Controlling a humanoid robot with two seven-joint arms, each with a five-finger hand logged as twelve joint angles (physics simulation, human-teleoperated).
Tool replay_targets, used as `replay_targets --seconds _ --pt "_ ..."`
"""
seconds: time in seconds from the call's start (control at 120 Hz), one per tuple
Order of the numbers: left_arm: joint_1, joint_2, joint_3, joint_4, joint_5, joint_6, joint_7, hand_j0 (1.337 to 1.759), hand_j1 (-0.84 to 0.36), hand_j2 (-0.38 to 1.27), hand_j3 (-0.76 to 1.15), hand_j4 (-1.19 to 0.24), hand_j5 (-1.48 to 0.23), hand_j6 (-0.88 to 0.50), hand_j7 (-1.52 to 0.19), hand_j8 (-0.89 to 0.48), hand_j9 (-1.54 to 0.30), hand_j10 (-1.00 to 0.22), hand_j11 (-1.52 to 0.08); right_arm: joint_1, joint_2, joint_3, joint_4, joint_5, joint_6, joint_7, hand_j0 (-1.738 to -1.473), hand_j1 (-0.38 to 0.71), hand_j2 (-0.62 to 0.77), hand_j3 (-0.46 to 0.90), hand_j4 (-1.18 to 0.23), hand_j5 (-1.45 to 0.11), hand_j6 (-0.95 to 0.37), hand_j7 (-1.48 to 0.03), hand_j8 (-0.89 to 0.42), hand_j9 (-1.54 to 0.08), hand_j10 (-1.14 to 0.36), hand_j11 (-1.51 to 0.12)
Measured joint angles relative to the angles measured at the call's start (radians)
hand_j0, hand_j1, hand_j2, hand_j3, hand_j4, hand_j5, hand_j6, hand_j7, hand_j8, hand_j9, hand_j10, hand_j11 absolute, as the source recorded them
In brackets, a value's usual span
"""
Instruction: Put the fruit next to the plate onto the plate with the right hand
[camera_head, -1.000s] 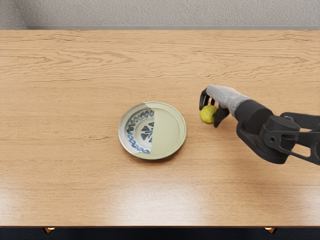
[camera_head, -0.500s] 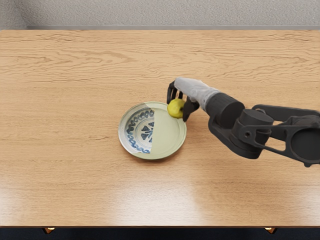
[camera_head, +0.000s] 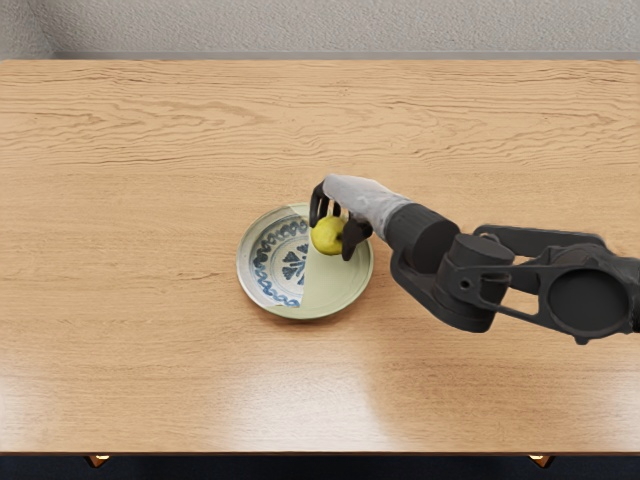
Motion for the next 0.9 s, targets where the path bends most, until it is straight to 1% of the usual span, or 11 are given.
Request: replay_targets --seconds 0.133,0.233,0.35,0.417,0.483,0.583,0.642,0.667,0.767,0.825,0.9 --pt "0.001 0.000 0.000 0.000 0.000 0.000 0.000 1.658 0.35 0.00 0.00 0.00 0.00 0.00 0.00 0.00 0.00 0.00 0.00 -0.018 0.008 0.001 -0.007 -0.001 -0.002 0.000 -1.658 0.31 0.55 0.00 -0.69 -0.97 -0.49 -0.94 -0.50 -0.96 -0.70 -0.97" --pt "0.000 0.000 0.000 0.000 0.000 0.000 0.000 1.658 0.35 0.00 0.00 0.00 0.00 0.00 0.00 0.00 0.00 0.00 0.00 -0.046 0.016 0.050 -0.007 -0.002 -0.006 0.000 -1.658 0.07 0.34 0.00 -0.43 -0.61 -0.31 -0.59 -0.32 -0.61 -0.44 -0.61" --pt "0.000 0.000 0.000 0.000 0.000 0.000 0.000 1.658 0.35 0.00 0.00 0.00 0.00 0.00 0.00 0.00 0.00 0.00 0.00 -0.072 0.004 0.162 0.020 0.020 0.058 0.000 -1.658 -0.11 0.19 0.00 -0.25 -0.35 -0.18 -0.34 -0.19 -0.35 -0.26 -0.35" --pt "0.000 0.000 0.000 0.000 0.000 0.000 0.000 1.658 0.35 0.00 0.00 0.00 0.00 0.00 0.00 0.00 0.00 0.00 0.00 -0.084 -0.038 0.289 0.033 0.147 0.201 0.000 -1.658 -0.17 0.14 0.00 -0.19 -0.26 -0.14 -0.25 -0.14 -0.26 -0.19 -0.26" --pt "0.000 0.000 0.000 0.000 0.000 0.000 0.000 1.658 0.35 0.00 0.00 0.00 0.00 0.00 0.00 0.00 0.00 0.00 0.00 -0.090 -0.120 0.395 0.035 0.326 0.357 0.000 -1.658 -0.21 0.10 0.00 -0.14 -0.19 -0.10 -0.19 -0.11 -0.19 -0.14 -0.19" --pt "0.000 0.000 0.000 -0.001 0.000 0.000 0.000 1.658 0.35 0.00 0.00 0.00 0.00 0.00 0.00 0.00 0.00 0.00 0.00 -0.094 -0.256 0.490 -0.004 0.594 0.626 0.000 -1.658 -0.26 0.06 0.00 -0.09 -0.13 -0.07 -0.12 -0.07 -0.13 -0.09 -0.13" --pt "0.000 0.000 0.000 0.000 0.000 0.000 0.000 1.658 0.35 0.00 0.00 0.00 0.00 0.00 0.00 0.00 0.00 0.00 0.00 -0.094 -0.340 0.519 -0.042 0.720 0.735 0.001 -1.658 -0.28 0.04 0.00 -0.07 -0.10 -0.06 -0.10 -0.06 -0.10 -0.07 -0.10" --pt "0.000 0.000 0.000 0.000 0.000 0.000 0.000 1.658 0.35 0.00 0.00 0.00 0.00 0.00 0.00 0.00 0.00 0.00 0.00 -0.095 -0.371 0.527 -0.064 0.757 0.766 0.013 -1.658 -0.28 0.04 0.00 -0.07 -0.09 -0.05 -0.09 -0.05 -0.09 -0.07 -0.09" --pt "0.001 0.000 0.000 0.000 0.000 0.000 0.000 1.658 0.35 0.00 0.00 0.00 0.00 0.00 0.00 0.00 0.00 0.00 0.00 -0.096 -0.473 0.543 -0.155 0.864 0.837 0.095 -1.658 -0.30 0.02 0.00 -0.05 -0.06 -0.04 -0.06 -0.04 -0.06 -0.05 -0.06" --pt "0.001 0.000 -0.001 -0.001 0.000 0.000 0.000 1.658 0.35 0.00 0.00 0.00 0.00 0.00 0.00 0.00 0.00 0.00 0.00 -0.098 -0.507 0.541 -0.205 0.894 0.856 0.157 -1.658 -0.31 0.02 0.00 -0.04 -0.05 -0.03 -0.05 -0.03 -0.05 -0.04 -0.05" --pt "0.001 0.000 -0.001 0.000 0.000 0.000 0.000 1.658 0.35 0.00 0.00 0.00 0.00 0.00 0.00 0.00 0.00 0.00 0.00 -0.099 -0.527 0.531 -0.241 0.914 0.869 0.202 -1.658 -0.32 0.01 0.00 -0.03 -0.04 -0.03 -0.04 -0.03 -0.04 -0.03 -0.04"
